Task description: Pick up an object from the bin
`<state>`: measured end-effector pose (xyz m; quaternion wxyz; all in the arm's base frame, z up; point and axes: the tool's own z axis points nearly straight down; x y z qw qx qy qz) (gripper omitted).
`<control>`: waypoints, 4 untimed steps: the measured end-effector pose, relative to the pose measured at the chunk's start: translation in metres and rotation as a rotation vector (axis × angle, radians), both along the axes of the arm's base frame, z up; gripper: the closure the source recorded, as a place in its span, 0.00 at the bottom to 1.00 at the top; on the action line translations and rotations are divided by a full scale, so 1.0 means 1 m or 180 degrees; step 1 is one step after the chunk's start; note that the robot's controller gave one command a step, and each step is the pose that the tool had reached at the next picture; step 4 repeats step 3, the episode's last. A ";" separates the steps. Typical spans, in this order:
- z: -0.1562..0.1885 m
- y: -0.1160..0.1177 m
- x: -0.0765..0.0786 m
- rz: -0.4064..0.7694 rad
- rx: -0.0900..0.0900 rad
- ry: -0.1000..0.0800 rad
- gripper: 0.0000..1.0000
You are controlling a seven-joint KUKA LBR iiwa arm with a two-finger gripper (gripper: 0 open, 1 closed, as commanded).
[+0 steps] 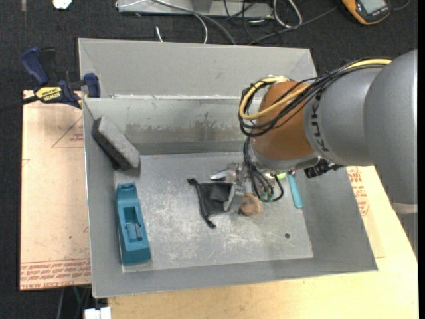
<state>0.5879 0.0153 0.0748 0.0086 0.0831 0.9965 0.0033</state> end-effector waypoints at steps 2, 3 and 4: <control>0.057 0.000 -0.004 -0.0041 0.0003 0.0036 1.00; 0.134 0.000 0.005 0.0021 0.0000 0.0029 1.00; 0.134 0.000 0.005 0.0021 0.0000 0.0029 1.00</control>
Offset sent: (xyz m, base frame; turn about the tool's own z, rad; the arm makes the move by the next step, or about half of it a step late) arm -0.0012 -0.0007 0.1511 0.0352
